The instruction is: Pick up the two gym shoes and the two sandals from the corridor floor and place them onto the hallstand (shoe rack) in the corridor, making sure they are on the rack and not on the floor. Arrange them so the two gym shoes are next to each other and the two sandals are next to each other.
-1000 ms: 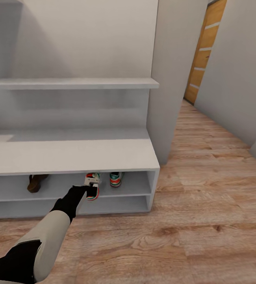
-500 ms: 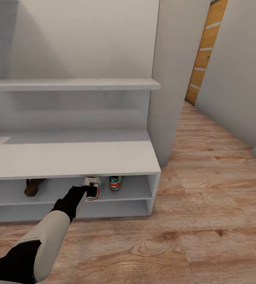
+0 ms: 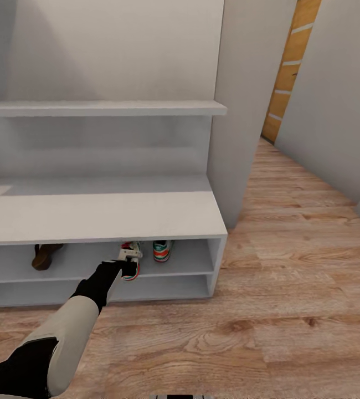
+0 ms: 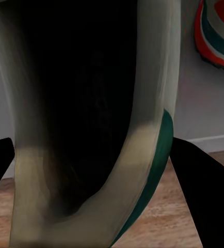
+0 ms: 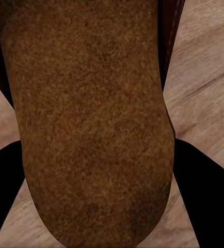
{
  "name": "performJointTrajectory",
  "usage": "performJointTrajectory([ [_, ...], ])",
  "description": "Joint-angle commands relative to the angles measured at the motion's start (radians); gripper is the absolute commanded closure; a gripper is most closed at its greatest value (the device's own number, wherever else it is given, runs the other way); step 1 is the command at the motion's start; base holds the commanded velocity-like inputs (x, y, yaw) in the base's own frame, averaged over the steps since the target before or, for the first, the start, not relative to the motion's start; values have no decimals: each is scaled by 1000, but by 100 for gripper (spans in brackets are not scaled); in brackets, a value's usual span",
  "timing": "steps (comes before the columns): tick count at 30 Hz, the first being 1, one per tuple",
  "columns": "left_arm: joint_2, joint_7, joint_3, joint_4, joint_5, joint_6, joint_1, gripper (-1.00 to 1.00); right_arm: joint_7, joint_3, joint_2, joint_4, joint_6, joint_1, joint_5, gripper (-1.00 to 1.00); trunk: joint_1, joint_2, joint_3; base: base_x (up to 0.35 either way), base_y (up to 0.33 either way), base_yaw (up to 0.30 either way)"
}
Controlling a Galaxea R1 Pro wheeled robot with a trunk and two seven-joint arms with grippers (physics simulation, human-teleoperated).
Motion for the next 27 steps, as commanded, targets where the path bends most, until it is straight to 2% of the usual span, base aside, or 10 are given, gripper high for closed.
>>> performJointTrajectory([
  [1,-1,-6,8,-2,-9,4,0,100,7,-3,0,-1,4,-1,-5,100,0,0,-2,0,0,0],
  [14,-1,-7,8,-1,-10,3,0,100,7,2,1,2,0,-1,-5,100,0,0,-11,3,0,0],
  [22,-1,-7,8,-1,-9,2,0,100,7,1,2,2,0,-1,-5,100,0,0,-11,204,-75,0],
  [27,-1,-7,8,0,-11,1,1,100,7,1,2,4,0,-1,-5,100,0,0,-11,73,-30,0],
])
